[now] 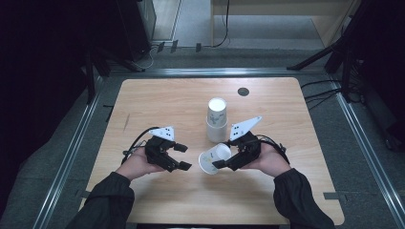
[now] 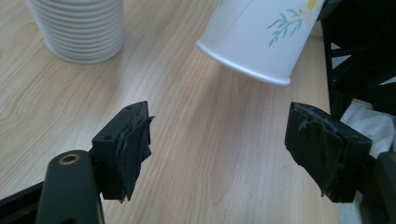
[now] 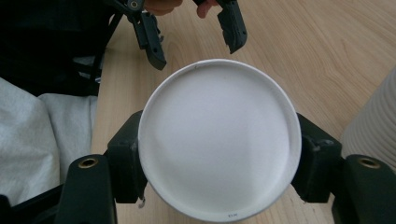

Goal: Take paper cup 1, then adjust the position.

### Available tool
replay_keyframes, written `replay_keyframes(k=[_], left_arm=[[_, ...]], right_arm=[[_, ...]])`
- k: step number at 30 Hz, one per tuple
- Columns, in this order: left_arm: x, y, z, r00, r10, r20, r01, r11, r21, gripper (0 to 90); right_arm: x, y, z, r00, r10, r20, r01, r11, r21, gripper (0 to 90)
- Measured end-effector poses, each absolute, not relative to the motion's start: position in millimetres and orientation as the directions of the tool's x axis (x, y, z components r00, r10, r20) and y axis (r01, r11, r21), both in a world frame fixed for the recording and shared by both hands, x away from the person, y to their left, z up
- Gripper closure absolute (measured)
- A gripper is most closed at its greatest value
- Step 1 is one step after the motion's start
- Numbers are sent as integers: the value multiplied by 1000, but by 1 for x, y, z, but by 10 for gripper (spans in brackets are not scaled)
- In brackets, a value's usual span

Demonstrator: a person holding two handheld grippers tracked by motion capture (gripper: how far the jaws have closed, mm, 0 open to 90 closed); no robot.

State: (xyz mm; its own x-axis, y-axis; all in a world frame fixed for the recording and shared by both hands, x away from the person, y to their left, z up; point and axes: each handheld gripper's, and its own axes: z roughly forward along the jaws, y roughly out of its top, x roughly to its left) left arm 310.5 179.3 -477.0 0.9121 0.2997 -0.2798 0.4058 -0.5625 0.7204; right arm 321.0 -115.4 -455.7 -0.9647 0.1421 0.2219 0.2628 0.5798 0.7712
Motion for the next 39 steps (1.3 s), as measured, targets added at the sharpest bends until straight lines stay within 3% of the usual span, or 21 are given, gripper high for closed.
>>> replay_keyframes(k=[17, 39], left_arm=[[315, 160, -475, 931, 207, -301, 365, -551, 751, 200], [315, 130, -482, 952, 144, -272, 300, -629, 717, 205]], right_arm=[[321, -128, -472, -949, 165, 268, 315, 503, 805, 333], [314, -117, -477, -943, 132, 307, 333, 450, 829, 333]])
